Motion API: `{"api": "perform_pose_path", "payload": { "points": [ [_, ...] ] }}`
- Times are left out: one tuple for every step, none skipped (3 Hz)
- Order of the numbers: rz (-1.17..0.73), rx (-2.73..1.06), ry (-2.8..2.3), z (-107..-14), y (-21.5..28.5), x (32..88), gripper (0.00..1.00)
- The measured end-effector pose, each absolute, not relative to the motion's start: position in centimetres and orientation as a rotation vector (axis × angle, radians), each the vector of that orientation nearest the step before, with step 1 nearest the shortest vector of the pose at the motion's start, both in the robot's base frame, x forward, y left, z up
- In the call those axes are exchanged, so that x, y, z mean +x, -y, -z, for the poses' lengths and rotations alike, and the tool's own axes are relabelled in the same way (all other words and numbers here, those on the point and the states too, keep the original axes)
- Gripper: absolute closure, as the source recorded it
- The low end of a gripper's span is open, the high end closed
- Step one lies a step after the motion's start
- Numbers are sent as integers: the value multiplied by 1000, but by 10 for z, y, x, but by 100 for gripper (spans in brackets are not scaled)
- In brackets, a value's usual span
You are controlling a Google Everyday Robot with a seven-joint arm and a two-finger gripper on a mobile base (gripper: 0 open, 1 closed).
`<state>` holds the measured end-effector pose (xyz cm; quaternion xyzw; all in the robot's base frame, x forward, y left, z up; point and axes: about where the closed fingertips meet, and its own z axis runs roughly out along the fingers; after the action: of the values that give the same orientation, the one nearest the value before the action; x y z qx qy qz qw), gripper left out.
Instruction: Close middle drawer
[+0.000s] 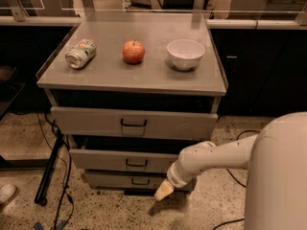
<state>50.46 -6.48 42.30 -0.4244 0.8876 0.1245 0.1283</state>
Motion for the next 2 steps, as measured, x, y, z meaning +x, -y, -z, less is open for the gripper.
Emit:
{"api": "perform_pose_path", "payload": {
  "points": [
    [-362, -1234, -2582, -423, 65, 505, 46],
    [-362, -1234, -2582, -423, 65, 505, 68]
  ]
}}
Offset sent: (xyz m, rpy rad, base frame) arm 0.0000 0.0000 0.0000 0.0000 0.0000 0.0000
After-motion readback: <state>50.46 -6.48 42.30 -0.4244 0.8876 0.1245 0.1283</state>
